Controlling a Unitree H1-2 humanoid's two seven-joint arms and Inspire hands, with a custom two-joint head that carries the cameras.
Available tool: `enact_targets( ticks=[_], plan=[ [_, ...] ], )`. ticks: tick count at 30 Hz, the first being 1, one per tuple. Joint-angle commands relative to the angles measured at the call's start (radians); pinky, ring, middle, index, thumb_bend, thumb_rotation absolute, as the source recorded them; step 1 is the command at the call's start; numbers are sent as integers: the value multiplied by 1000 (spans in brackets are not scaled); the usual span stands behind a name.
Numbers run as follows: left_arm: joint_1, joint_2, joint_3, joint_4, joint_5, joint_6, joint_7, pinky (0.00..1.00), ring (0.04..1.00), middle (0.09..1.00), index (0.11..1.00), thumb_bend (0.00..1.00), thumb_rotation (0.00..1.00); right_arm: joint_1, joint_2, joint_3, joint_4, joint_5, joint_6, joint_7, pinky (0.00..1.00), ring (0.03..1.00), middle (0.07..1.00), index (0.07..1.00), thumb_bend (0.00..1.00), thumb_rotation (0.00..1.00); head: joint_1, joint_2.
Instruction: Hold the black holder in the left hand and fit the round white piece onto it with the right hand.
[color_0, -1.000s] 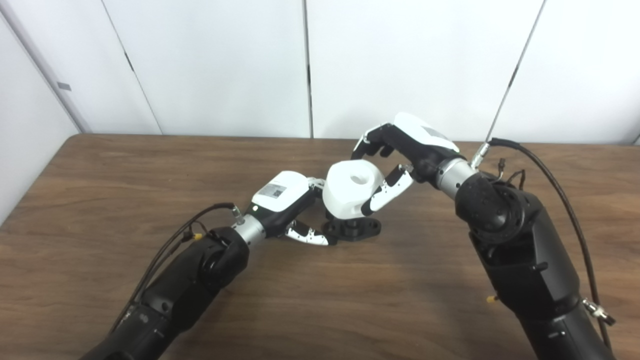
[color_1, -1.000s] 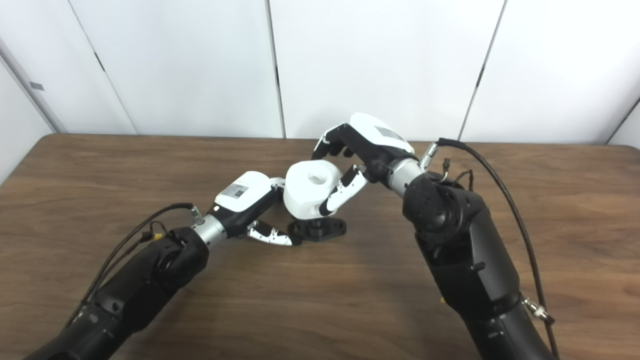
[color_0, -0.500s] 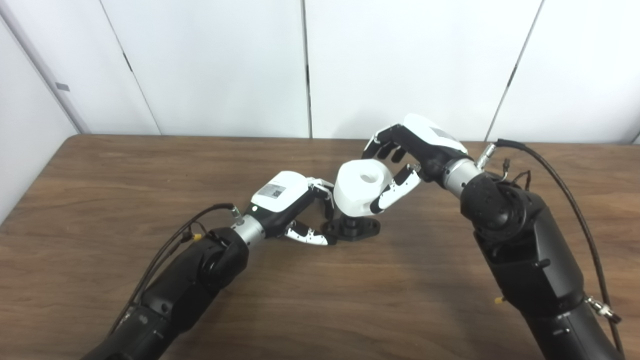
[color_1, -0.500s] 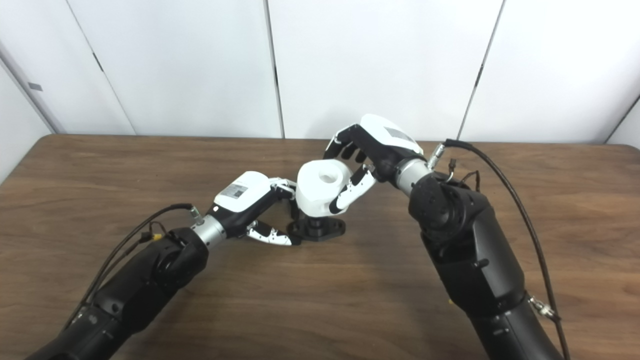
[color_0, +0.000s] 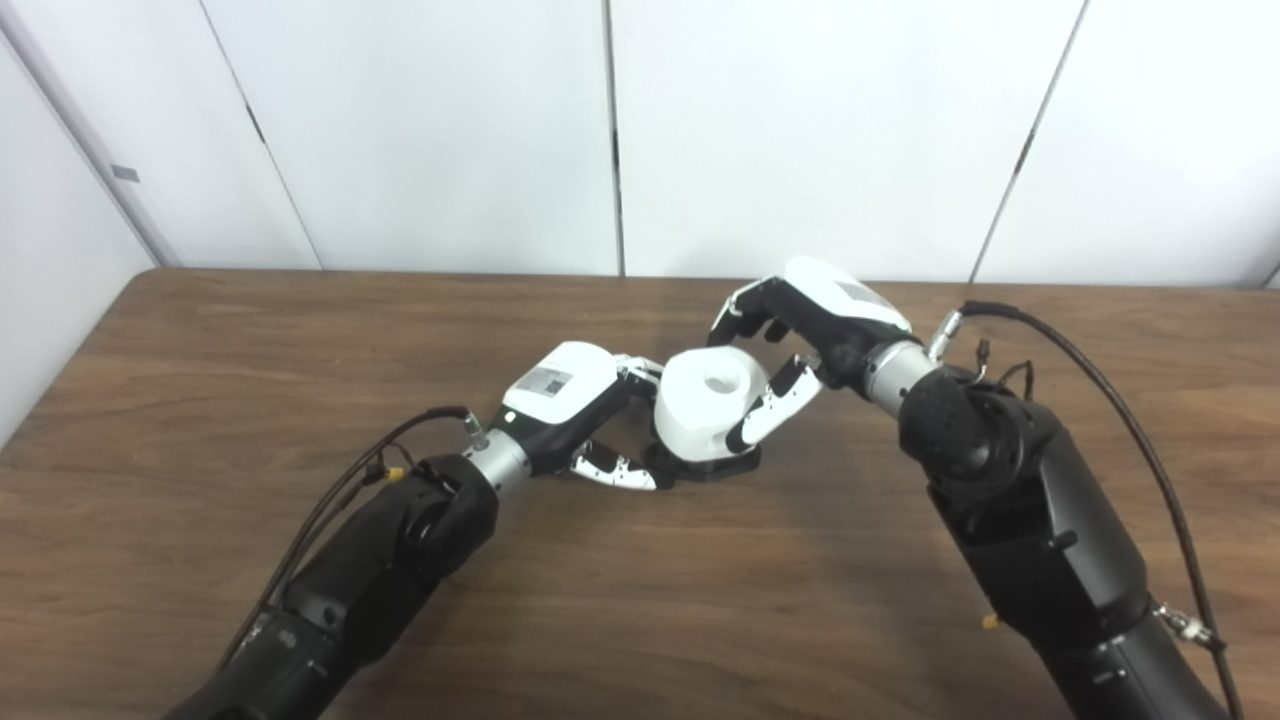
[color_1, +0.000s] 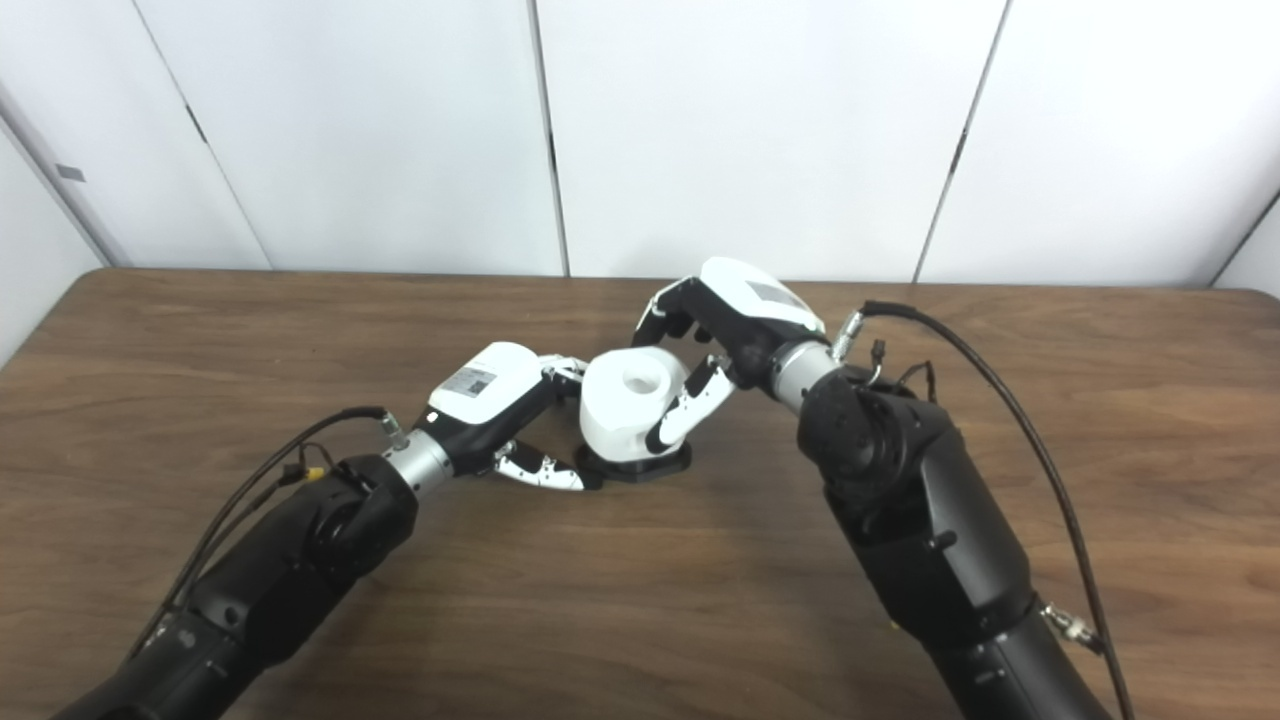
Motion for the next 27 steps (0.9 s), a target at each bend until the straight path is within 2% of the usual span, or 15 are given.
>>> enact_targets(
  ticks=[1,16,27],
  plan=[
    [28,13,-11,22,24,43,-63,625,786,799,480,523,75,-35,13,-5,-19,-6,-1,-28,739,775,718,481,523,134,1,0],
    [27,11,-10,29,22,36,-59,624,784,797,479,523,74,-33,36,4,17,5,0,-32,793,794,720,482,520,128,5,-2],
    [31,17,-8,14,28,40,-61,620,782,797,480,522,77,-33,20,33,70,-1,-17,-43,774,800,722,482,520,129,9,1]
  ],
)
